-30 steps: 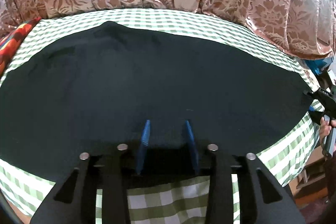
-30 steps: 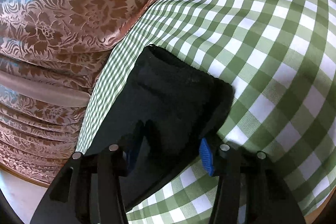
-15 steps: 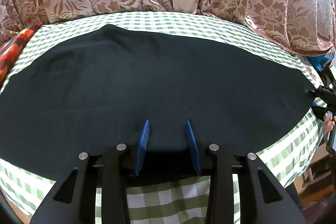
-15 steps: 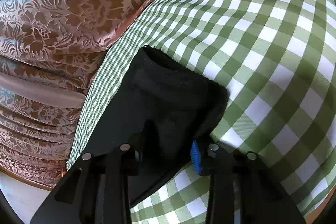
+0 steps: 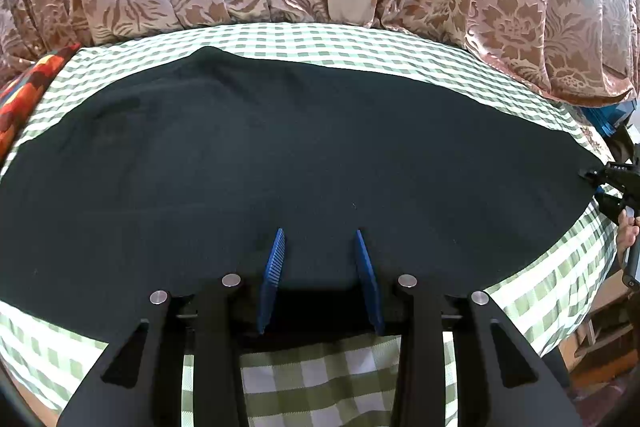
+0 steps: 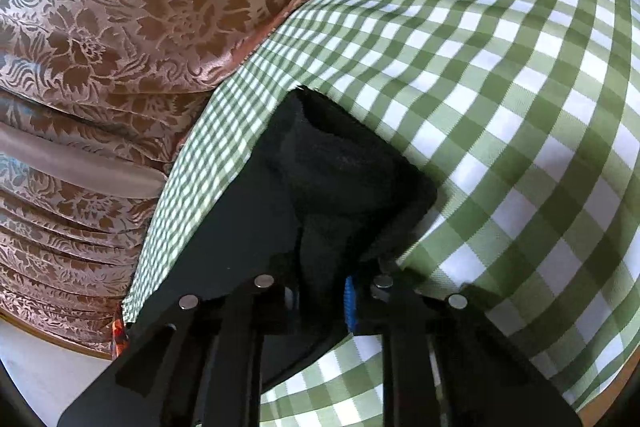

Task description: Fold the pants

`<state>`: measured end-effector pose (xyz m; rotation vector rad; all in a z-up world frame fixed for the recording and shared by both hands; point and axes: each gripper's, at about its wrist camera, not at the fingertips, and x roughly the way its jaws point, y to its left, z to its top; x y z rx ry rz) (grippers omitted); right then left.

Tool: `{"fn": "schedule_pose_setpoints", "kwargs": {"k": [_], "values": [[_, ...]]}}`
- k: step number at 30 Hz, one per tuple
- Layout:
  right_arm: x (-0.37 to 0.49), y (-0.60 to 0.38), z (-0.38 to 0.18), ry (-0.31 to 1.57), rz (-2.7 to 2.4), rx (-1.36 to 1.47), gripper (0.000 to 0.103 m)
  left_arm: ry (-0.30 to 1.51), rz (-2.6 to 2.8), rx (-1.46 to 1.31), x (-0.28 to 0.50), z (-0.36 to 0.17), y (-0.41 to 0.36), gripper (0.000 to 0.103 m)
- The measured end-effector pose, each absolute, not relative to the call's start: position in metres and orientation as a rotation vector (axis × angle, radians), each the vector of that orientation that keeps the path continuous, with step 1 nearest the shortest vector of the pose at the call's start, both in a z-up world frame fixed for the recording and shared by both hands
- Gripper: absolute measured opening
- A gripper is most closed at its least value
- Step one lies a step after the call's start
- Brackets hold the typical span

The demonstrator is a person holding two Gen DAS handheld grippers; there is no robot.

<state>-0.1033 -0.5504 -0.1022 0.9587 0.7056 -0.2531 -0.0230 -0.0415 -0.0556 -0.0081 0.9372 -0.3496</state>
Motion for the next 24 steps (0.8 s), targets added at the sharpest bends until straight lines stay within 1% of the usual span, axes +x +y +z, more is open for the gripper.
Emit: {"fn": "schedule_pose_setpoints", "kwargs": {"k": [10, 17, 24], "values": [[-0.096, -0.54, -0.078, 0.675, -0.21, 0.917, 0.014, 0.944, -0.362, -0.03, -0.023, -0.054, -0.04, 0.035], [-0.074, -0.488, -0.031, 0.649, -0.051, 0.772, 0.014, 0.984, -0.41, -0.227, -0.014, -0.051, -0.017, 0.035], [-0.05, -0.428, -0.009, 0.665, 0.1, 0.68, 0.014, 0.973, -0.454, -0.416, -0.006, -0.041, 0.012, 0.035]]}}
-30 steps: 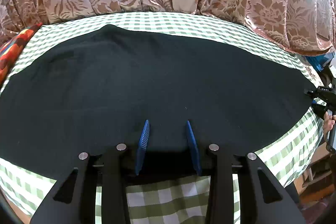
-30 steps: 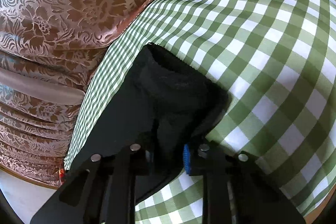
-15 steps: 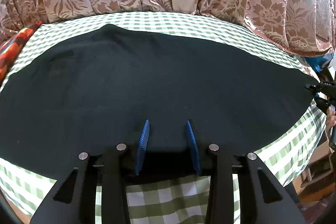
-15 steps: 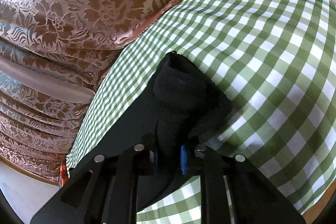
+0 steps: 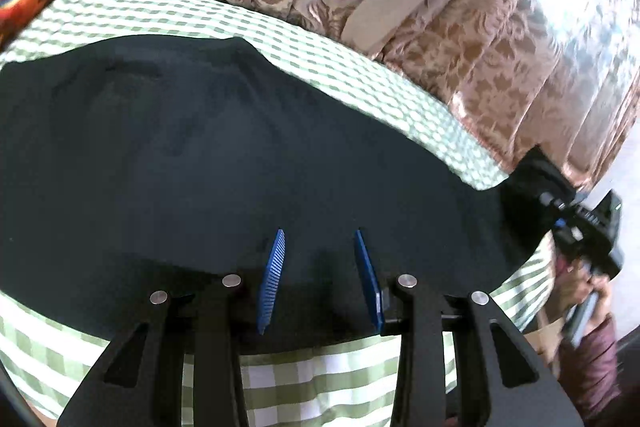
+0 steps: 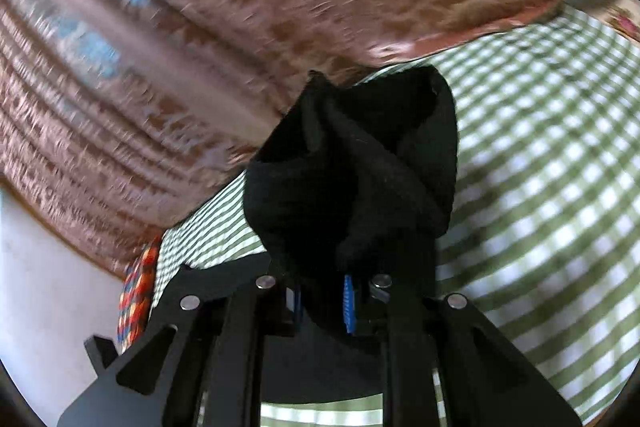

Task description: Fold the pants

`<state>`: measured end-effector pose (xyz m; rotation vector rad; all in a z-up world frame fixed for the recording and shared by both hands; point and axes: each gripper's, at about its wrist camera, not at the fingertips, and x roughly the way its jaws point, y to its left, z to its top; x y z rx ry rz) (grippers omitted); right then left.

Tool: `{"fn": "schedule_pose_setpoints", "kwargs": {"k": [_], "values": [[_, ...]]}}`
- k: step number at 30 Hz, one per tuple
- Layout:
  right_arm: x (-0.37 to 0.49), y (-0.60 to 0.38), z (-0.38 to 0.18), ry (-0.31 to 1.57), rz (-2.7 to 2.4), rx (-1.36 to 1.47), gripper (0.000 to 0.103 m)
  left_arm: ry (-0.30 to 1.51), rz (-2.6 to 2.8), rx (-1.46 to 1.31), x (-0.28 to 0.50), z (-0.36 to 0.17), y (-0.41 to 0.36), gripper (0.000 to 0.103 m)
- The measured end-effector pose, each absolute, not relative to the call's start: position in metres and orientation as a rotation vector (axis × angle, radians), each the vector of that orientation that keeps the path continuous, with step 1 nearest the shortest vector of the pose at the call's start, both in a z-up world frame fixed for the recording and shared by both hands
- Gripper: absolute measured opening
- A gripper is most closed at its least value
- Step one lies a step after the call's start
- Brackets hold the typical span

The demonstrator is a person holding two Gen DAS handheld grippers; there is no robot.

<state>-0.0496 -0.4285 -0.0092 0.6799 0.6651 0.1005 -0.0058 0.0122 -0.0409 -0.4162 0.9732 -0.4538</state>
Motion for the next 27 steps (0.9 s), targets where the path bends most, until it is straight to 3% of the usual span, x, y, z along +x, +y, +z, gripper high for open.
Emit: {"fn": "schedule_pose_setpoints", "kwargs": {"k": [8, 15, 17, 18, 20, 22, 24, 27], "values": [[-0.015, -0.314, 0.005, 0.746, 0.375, 0.527, 0.014, 0.932, -0.55, -0.607, 0.006, -0.029, 0.03, 0.035], [0.006, -0.19, -0.033, 0.906, 0.55, 0.284, 0.014, 0.937, -0.608, -0.758, 0.02, -0.029, 0.051, 0.035], [0.009, -0.17, -0.047, 0.939, 0.533, 0.215, 0.014, 0.946, -0.608, -0.784, 0.023, -0.032, 0.056, 0.041], [0.009, -0.165, -0.053, 0.95, 0.53, 0.193, 0.014, 0.952, -0.614, -0.804, 0.024, -0.034, 0.059, 0.053], [0.009, -0.154, -0.064, 0.967, 0.526, 0.135, 0.015, 0.965, -0.626, -0.866, 0.027, -0.04, 0.064, 0.055], [0.005, -0.147, -0.068, 0.957, 0.53, 0.083, 0.018, 0.968, -0.627, -0.902, 0.031, -0.044, 0.068, 0.057], [0.0, -0.141, -0.07, 0.939, 0.562, 0.069, 0.037, 0.983, -0.632, -0.931, 0.034, -0.047, 0.068, 0.068], [-0.009, -0.137, -0.067, 0.929, 0.639, 0.088, 0.043, 1.013, -0.653, -0.961, 0.04, -0.051, 0.063, 0.069]]}}
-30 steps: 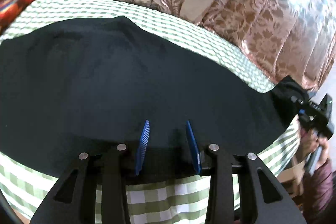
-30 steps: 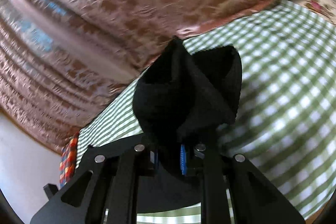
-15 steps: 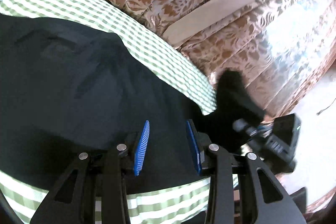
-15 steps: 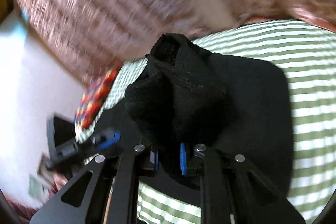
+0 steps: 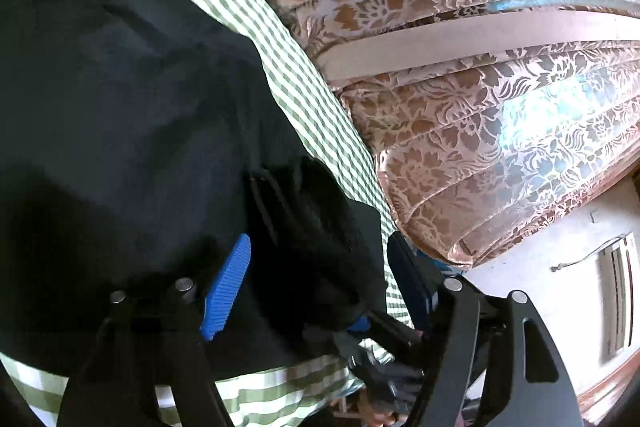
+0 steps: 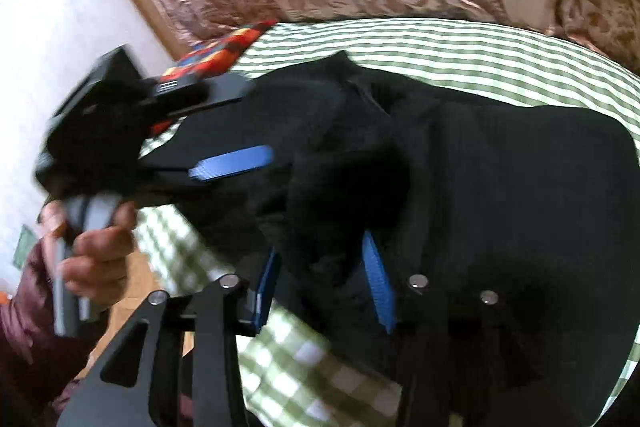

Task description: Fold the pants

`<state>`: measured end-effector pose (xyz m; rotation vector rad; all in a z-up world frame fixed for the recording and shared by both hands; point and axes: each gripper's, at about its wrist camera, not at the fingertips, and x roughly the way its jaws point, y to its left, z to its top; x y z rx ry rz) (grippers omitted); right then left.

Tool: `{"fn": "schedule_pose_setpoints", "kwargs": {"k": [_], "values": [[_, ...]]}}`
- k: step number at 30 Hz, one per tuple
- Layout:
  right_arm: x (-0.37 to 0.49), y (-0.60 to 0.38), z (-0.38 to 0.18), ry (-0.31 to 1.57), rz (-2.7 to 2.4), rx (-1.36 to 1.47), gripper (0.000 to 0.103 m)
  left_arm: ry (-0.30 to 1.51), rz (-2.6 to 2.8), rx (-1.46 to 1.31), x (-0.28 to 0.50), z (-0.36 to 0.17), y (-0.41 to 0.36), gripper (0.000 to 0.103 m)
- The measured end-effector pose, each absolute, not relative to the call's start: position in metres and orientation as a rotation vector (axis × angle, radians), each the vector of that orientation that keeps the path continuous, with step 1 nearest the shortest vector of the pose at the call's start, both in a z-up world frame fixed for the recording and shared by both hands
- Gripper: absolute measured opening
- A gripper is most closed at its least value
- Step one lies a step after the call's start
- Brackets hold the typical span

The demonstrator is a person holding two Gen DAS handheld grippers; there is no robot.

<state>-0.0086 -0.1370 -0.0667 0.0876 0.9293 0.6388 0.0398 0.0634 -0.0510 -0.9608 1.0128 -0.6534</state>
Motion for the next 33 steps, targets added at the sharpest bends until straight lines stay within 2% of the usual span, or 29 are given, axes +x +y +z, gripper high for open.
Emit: {"fn": "schedule_pose_setpoints", "kwargs": {"k": [3, 9, 11, 20, 21, 22, 23, 24, 25, 27, 30, 31, 32, 33], "values": [[-0.017, -0.154, -0.061, 0.931, 0.71, 0.159, 0.042, 1.047, -0.661, -0.944, 0.046, -0.053, 0.055, 0.075], [-0.053, -0.224, -0.045, 0.886, 0.597, 0.215, 0.043, 1.114, -0.649, -0.924, 0.051, -0.058, 0.047, 0.075], [-0.066, -0.256, -0.044, 0.881, 0.518, 0.244, 0.043, 1.124, -0.651, -0.919, 0.05, -0.058, 0.046, 0.078], [-0.1, -0.329, -0.071, 0.942, 0.251, 0.273, 0.043, 1.237, -0.66, -0.768, 0.056, -0.062, 0.007, 0.08], [-0.098, -0.327, -0.074, 0.946, 0.249, 0.268, 0.043, 1.242, -0.659, -0.746, 0.056, -0.061, 0.004, 0.074], [-0.096, -0.324, -0.077, 0.948, 0.25, 0.268, 0.043, 1.249, -0.651, -0.706, 0.056, -0.06, -0.001, 0.061], [-0.094, -0.322, -0.082, 0.952, 0.253, 0.269, 0.043, 1.25, -0.649, -0.684, 0.056, -0.059, -0.004, 0.052], [-0.091, -0.318, -0.085, 0.956, 0.248, 0.261, 0.043, 1.246, -0.649, -0.659, 0.055, -0.058, -0.005, 0.033], [-0.089, -0.315, -0.087, 0.957, 0.243, 0.253, 0.043, 1.236, -0.646, -0.63, 0.055, -0.055, -0.007, 0.023], [-0.084, -0.31, -0.092, 0.945, 0.232, 0.243, 0.043, 1.197, -0.659, -0.612, 0.054, -0.046, -0.007, 0.018], [-0.08, -0.312, -0.091, 0.912, 0.186, 0.252, 0.041, 1.071, -0.723, -0.599, 0.047, -0.018, -0.003, 0.016], [-0.079, -0.314, -0.092, 0.909, 0.184, 0.262, 0.036, 1.026, -0.754, -0.601, 0.044, -0.008, 0.0, 0.016], [-0.078, -0.317, -0.092, 0.906, 0.185, 0.275, 0.025, 0.989, -0.779, -0.607, 0.042, 0.0, 0.006, 0.015], [-0.078, -0.317, -0.093, 0.906, 0.185, 0.276, 0.024, 0.963, -0.79, -0.599, 0.038, 0.004, 0.011, 0.015]]}}
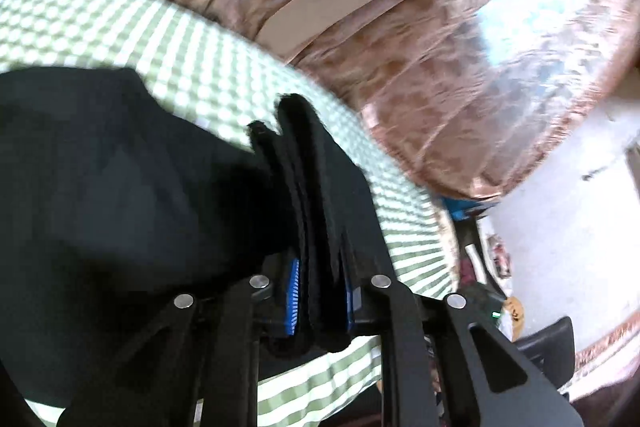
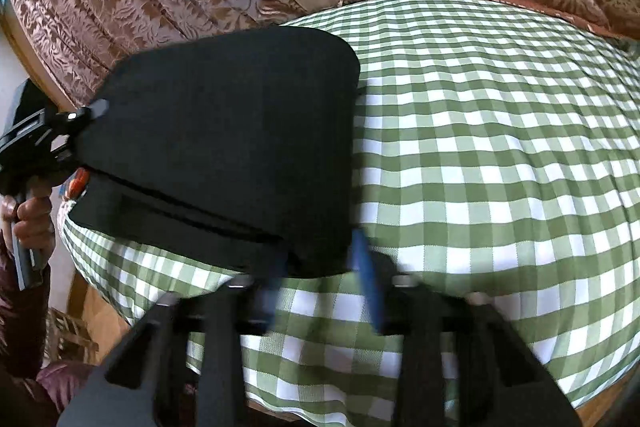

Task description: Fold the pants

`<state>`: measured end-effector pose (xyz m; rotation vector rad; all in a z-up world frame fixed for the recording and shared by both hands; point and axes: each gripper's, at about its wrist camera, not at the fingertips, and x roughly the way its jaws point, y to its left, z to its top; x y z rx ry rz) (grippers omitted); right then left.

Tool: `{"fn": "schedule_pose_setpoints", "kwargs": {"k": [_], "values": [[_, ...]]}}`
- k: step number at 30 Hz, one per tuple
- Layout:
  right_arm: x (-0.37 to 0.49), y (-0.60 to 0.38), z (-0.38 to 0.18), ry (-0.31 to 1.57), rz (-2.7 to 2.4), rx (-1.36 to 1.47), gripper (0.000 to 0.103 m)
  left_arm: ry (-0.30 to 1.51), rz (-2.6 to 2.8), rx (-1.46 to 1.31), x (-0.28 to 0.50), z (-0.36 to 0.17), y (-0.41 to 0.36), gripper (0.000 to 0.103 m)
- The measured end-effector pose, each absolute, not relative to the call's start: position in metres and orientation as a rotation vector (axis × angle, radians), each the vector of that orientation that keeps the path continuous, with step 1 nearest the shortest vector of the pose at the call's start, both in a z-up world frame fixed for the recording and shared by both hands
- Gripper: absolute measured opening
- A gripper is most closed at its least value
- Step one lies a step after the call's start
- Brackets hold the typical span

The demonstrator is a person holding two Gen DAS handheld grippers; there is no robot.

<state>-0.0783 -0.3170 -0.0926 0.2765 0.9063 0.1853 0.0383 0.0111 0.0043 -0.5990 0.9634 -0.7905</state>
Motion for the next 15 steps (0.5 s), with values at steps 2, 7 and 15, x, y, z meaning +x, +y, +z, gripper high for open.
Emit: {"fn": "schedule_pose_setpoints", "kwargs": {"k": [2, 7, 15], "values": [[-0.08, -0.313, -0.094, 0.908, 0.183, 0.251, 0.023, 0.961, -0.785, -0.558, 0.034, 0.002, 0.015, 0.015], [-0.077, -0.31, -0.105, 0.954, 0.193, 0.235, 0.023, 1.146, -0.633, -0.46, 0.037, -0.061, 0.02, 0.015], [-0.079, -0.328, -0.067, 1.003, 0.291, 0.166, 0.057, 1.066, -0.635, -0.477, 0.025, -0.057, 0.026, 0.015]]}}
